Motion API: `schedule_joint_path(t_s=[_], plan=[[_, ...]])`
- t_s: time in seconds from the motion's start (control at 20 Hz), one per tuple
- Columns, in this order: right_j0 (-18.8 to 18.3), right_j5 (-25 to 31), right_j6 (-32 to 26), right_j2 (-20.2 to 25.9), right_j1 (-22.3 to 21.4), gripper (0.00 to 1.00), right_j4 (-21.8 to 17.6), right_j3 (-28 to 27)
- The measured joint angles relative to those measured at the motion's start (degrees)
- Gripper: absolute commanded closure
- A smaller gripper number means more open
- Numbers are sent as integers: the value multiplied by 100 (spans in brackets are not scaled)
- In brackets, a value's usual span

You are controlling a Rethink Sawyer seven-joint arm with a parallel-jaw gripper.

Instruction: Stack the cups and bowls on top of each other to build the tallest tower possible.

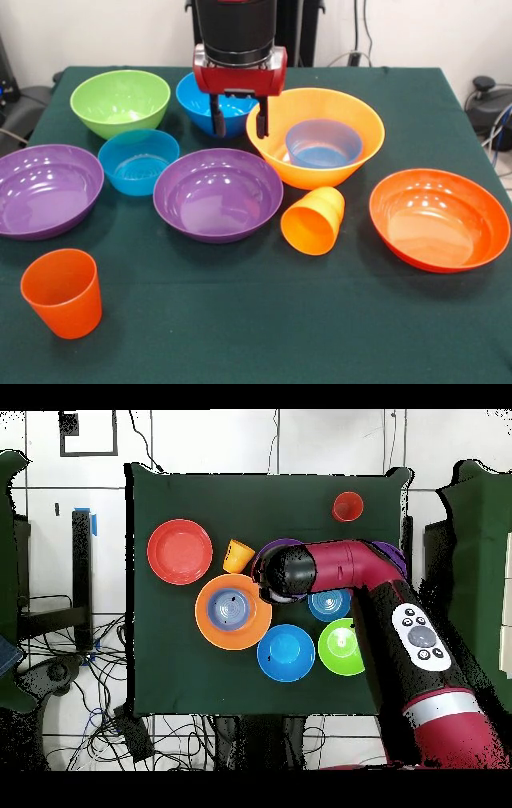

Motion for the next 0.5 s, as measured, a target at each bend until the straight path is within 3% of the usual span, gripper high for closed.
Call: schedule_joint_path(t_s=[0.5], plan=[[1, 34, 0, 25, 181, 0, 0, -83]])
